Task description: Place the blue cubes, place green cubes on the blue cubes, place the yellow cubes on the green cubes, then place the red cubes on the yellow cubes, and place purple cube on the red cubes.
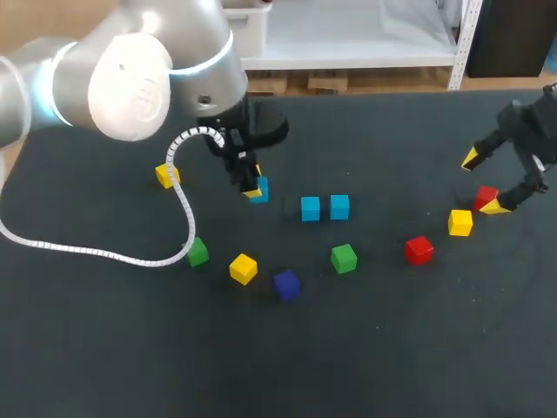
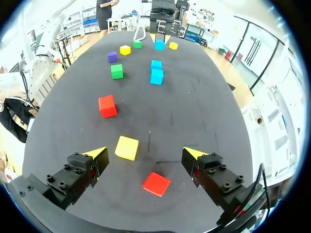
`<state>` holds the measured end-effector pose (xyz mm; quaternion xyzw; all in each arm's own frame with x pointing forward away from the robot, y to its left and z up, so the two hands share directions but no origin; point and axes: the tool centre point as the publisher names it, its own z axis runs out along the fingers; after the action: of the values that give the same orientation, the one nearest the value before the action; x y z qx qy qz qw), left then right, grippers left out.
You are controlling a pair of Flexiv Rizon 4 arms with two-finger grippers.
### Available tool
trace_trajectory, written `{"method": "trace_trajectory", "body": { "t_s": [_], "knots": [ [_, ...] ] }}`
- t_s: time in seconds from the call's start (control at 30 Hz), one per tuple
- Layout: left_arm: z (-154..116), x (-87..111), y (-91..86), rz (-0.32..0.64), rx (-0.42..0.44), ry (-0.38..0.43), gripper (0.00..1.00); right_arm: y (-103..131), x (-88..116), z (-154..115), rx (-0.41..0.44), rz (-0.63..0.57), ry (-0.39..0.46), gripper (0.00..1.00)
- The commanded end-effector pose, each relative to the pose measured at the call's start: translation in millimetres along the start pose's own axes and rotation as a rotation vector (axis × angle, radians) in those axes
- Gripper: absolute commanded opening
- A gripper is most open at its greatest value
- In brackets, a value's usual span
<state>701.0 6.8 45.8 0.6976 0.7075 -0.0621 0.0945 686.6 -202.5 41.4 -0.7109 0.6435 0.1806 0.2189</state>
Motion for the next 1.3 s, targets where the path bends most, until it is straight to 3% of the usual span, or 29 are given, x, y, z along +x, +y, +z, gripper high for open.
{"method": "trace_trajectory", "body": {
  "t_s": [0.03,0.77,1.3],
  "knots": [
    [3,-3.7,-4.9,-0.012,0.019,-0.003,0.0,-1,1,0,-0.001,-0.001,-0.003,1.0],
    [21,-38.7,-20.1,0.023,0.041,-0.034,0.0,-1,1,0,-0.001,-0.001,-0.003,1.0],
    [35,-34.2,-9.4,0.011,0.046,-0.014,0.0,-1,1,0,-0.001,-0.001,-0.003,1.0]
  ]
}}
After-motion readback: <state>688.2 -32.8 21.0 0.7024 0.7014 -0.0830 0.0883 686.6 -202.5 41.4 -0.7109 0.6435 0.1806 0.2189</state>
